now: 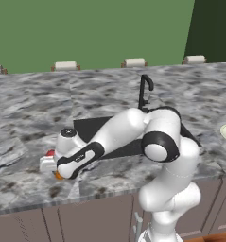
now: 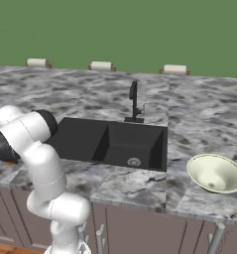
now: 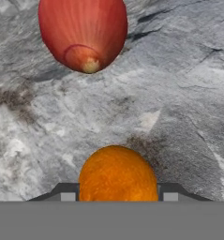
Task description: Remove the onion and tangerine from the sink. Then move the bowl and cup from the counter to the sink for washing.
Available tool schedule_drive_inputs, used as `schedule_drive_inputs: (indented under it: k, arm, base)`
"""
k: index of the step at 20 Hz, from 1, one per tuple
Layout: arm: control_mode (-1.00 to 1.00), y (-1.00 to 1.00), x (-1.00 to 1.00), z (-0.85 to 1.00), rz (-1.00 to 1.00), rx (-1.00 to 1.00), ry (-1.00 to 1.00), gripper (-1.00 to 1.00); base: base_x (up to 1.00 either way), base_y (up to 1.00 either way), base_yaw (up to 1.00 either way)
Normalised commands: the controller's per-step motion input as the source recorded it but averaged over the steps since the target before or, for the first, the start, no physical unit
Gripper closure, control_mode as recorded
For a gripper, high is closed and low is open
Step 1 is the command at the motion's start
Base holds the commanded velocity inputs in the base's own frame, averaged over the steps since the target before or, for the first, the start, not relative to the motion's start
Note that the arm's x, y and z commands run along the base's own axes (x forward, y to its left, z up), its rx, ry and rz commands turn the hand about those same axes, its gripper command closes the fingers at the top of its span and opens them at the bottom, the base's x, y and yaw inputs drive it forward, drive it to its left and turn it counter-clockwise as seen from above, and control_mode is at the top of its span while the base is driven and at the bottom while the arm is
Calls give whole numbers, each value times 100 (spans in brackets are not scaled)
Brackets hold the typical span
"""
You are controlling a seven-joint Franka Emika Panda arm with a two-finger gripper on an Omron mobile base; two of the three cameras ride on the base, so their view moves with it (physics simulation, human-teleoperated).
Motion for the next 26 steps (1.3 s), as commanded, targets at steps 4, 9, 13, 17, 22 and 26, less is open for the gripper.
schedule_drive_inputs:
  k: [4,9,13,17,22,26]
  arm:
    - [-100,6,0,-16,-11,0,1,100]
    - [-100,5,1,-16,-11,0,0,100]
    - [-100,0,0,-17,-9,0,1,100]
    - [-100,0,1,-21,-8,-1,4,-100]
    - [-100,-3,0,-13,-7,-1,5,-100]
    - [-100,-6,0,-1,-3,0,1,-100]
  base:
    - [0,0,0]
    - [0,0,0]
    - [0,0,0]
    - [0,0,0]
    - [0,0,0]
    - [0,0,0]
